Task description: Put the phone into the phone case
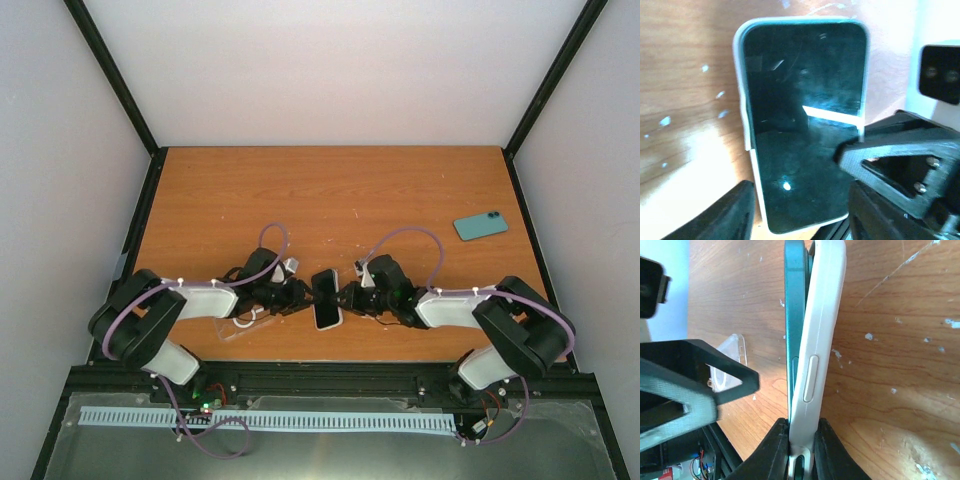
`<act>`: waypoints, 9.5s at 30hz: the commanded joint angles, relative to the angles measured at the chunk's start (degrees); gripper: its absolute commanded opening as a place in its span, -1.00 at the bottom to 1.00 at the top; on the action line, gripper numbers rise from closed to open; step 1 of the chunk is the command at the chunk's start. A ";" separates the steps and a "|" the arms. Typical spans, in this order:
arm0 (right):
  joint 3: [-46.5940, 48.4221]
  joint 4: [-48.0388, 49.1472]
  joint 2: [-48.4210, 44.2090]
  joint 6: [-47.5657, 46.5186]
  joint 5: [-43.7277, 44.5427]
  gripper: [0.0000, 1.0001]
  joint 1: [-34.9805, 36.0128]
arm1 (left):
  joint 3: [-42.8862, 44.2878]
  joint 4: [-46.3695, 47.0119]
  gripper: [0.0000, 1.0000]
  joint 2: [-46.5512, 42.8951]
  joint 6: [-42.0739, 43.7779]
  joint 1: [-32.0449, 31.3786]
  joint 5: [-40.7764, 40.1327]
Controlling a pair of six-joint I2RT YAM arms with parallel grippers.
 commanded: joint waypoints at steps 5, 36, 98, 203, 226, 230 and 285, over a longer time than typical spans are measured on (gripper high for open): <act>-1.71 1.03 -13.31 -2.95 0.44 -0.94 -0.03 | 0.52 -4.99 0.32 -15.04 0.50 0.83 0.89; -6.21 11.13 -37.86 -4.76 -20.19 -0.95 0.06 | -7.59 34.11 0.17 -30.46 -13.79 3.23 16.74; 2.67 -5.97 -34.71 -7.03 -7.20 -0.71 -0.03 | 7.89 -3.69 -0.99 -24.34 10.81 3.34 16.23; 34.93 -37.00 11.33 -14.62 20.07 0.11 -16.98 | -1.76 -43.92 0.99 -38.13 -11.52 19.06 -35.86; 38.30 -49.09 10.80 -9.80 41.94 0.80 -44.12 | -1.02 -56.38 0.99 -36.07 -22.51 19.09 -40.48; 42.70 -50.99 15.14 -6.67 40.92 0.82 -46.36 | -1.44 -56.93 0.99 -37.11 -23.44 19.12 -41.14; 62.51 -68.31 41.76 3.92 34.01 0.66 -49.20 | -0.66 -52.73 0.99 -37.38 -18.12 19.11 -37.77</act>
